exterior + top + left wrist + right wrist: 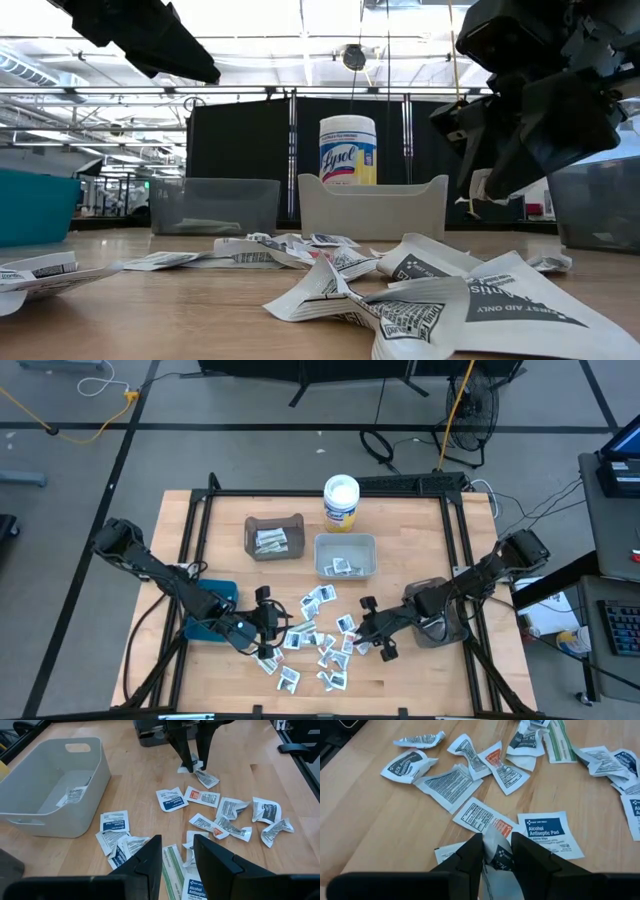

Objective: Pick & Place First Aid Supplies
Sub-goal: Put the gray towelette pack into the gray bin

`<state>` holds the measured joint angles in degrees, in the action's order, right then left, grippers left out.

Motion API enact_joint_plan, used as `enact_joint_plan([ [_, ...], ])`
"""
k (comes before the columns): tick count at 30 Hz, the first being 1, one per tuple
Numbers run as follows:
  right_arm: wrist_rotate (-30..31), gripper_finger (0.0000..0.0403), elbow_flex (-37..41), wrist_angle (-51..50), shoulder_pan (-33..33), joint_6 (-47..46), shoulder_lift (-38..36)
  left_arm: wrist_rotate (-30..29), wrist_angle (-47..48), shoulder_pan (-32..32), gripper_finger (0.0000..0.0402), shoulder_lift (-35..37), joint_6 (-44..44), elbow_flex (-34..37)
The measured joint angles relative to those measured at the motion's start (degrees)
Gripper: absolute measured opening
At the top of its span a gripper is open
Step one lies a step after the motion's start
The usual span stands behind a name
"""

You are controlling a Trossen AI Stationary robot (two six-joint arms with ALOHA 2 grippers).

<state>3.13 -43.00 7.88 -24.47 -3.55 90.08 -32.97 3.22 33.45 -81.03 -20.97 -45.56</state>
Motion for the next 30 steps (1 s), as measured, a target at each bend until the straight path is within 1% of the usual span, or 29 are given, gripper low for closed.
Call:
enact_joint_plan([
  [6,0.02,0.0093,-0.02,0.05,0.29,2.72,0.00,0.00,0.00,0.02,0.0118,0.00,0.00,0.00],
  [13,0.08,0.0093,-0.11,0.41,2.68,5.73,-1.56,0.00,-0.02,0.00,0.0118,0.00,0.34,0.00],
  [17,0.50,0.0093,-0.13,1.23,4.89,8.32,-3.10,-0.06,-0.08,0.01,0.0118,0.02,0.59,0.02],
  [22,4.34,0.0093,-0.11,1.37,7.86,11.33,-5.73,-0.09,-0.39,0.02,0.0118,0.02,0.98,0.02],
  [30,4.75,0.0093,-0.11,3.56,13.16,14.41,-9.80,-0.11,-0.39,0.01,0.0118,0.02,1.65,0.02],
])
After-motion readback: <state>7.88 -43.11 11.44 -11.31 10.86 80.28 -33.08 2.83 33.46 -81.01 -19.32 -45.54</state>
